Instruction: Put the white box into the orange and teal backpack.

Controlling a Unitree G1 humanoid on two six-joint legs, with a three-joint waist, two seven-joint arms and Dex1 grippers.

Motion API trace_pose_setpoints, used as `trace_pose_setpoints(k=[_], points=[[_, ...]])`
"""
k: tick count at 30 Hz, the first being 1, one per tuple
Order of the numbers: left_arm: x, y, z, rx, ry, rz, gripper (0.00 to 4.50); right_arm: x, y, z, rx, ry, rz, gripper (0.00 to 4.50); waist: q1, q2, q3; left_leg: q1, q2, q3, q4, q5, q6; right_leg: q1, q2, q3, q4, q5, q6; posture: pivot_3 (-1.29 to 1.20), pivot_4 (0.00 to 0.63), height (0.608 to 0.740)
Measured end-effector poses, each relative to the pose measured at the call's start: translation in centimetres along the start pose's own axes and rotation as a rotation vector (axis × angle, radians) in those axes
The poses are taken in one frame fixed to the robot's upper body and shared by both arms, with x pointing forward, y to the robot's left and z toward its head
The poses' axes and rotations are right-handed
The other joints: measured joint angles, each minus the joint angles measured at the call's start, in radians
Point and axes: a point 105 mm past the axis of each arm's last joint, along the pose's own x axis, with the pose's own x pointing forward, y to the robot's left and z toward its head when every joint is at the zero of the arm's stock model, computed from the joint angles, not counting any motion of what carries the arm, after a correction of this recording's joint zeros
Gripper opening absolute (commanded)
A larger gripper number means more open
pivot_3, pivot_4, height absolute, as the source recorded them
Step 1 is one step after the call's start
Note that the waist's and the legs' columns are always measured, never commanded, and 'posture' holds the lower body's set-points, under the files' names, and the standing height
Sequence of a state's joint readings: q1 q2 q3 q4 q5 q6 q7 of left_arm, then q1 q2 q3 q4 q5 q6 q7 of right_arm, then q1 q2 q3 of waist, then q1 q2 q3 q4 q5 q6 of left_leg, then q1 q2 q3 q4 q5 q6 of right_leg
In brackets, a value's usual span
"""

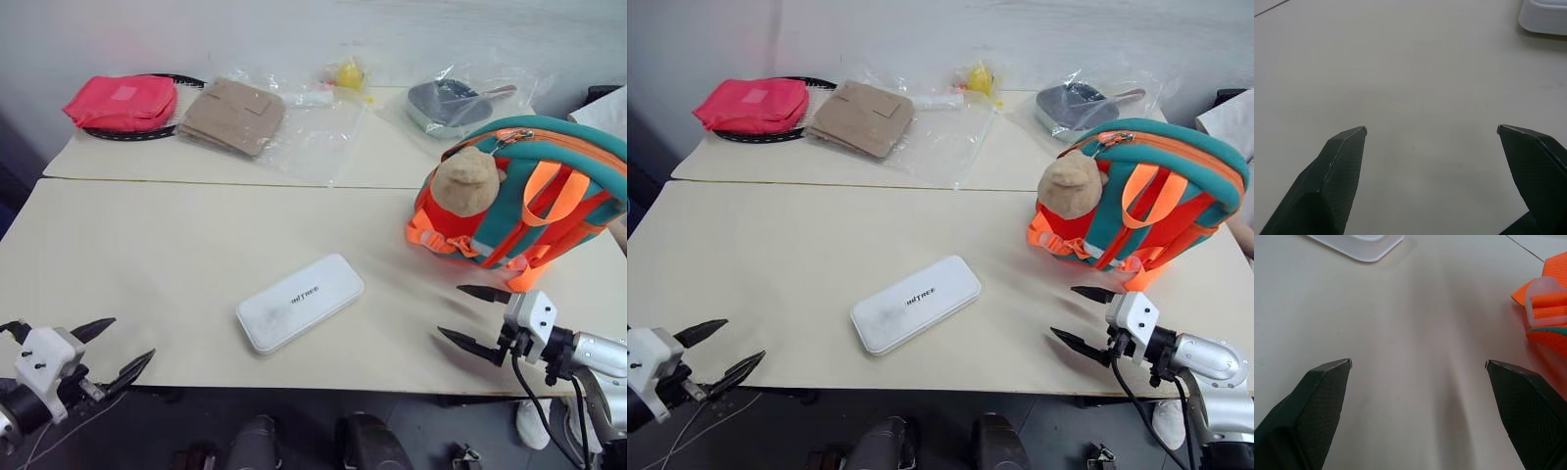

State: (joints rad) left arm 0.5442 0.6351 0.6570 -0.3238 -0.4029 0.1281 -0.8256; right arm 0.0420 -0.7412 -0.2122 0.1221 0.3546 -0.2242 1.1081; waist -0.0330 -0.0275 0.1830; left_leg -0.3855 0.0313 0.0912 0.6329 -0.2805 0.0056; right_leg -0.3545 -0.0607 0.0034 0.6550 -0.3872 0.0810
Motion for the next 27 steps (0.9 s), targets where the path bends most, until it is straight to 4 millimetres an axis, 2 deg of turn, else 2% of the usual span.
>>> trace_pose_setpoints(k=[8,10,13,17,22,25,27], points=[[0.2,-0.2,0.5,-0.035,-0.024,-0.015,4.50,0.2,-0.1,-0.1,0.006,-0.020,-0.004,4.48,0.001,0.000,0.000,0.000,0.000,0.000,0.000,0.000,0.000,0.000,0.000,0.000,0.000,0.000,0.000,0.00,0.150,0.740],[0.3,-0.3,0.7,-0.060,-0.017,-0.037,4.50,0.7,0.0,0.1,0.020,-0.039,-0.002,4.10,0.001,0.000,0.000,0.000,0.000,0.000,0.000,0.000,0.000,0.000,0.000,0.000,0.001,0.000,0.000,0.00,0.150,0.740],[1.1,-1.2,1.5,-0.098,-0.039,-0.100,3.87,2.5,0.0,0.5,-0.002,-0.028,0.010,3.23,-0.004,0.000,0.000,0.000,0.000,0.000,0.001,0.001,-0.001,0.000,0.000,0.000,0.002,0.000,0.000,0.00,0.150,0.740],[2.8,-4.5,1.7,-0.075,-0.029,-0.245,2.58,6.0,-0.5,1.1,-0.038,-0.014,-0.053,1.79,-0.013,0.000,0.000,0.000,0.000,0.000,0.000,0.003,-0.005,-0.001,0.000,0.000,0.002,0.000,0.000,0.00,0.150,0.740],[4.9,-7.4,1.3,-0.075,-0.041,-0.309,0.96,10.1,-0.5,2.8,-0.056,-0.073,-0.075,0.01,-0.021,0.000,0.000,-0.001,0.000,0.000,0.001,0.003,-0.005,-0.002,0.000,0.001,0.003,0.000,0.000,0.00,0.150,0.740],[6.6,-8.7,2.1,-0.071,-0.084,-0.334,0.03,12.8,0.2,3.8,-0.062,-0.106,-0.025,0.00,-0.021,0.000,0.000,-0.001,0.000,0.000,0.001,0.003,-0.005,-0.002,0.000,0.000,0.004,0.000,0.000,0.00,0.150,0.740],[7.4,-9.2,2.4,-0.052,-0.092,-0.353,0.03,14.1,1.0,4.3,-0.084,-0.107,0.028,0.00,-0.020,0.000,0.000,-0.001,0.000,0.000,0.001,0.003,-0.005,-0.003,0.000,0.000,0.004,0.000,0.000,0.00,0.150,0.740]])
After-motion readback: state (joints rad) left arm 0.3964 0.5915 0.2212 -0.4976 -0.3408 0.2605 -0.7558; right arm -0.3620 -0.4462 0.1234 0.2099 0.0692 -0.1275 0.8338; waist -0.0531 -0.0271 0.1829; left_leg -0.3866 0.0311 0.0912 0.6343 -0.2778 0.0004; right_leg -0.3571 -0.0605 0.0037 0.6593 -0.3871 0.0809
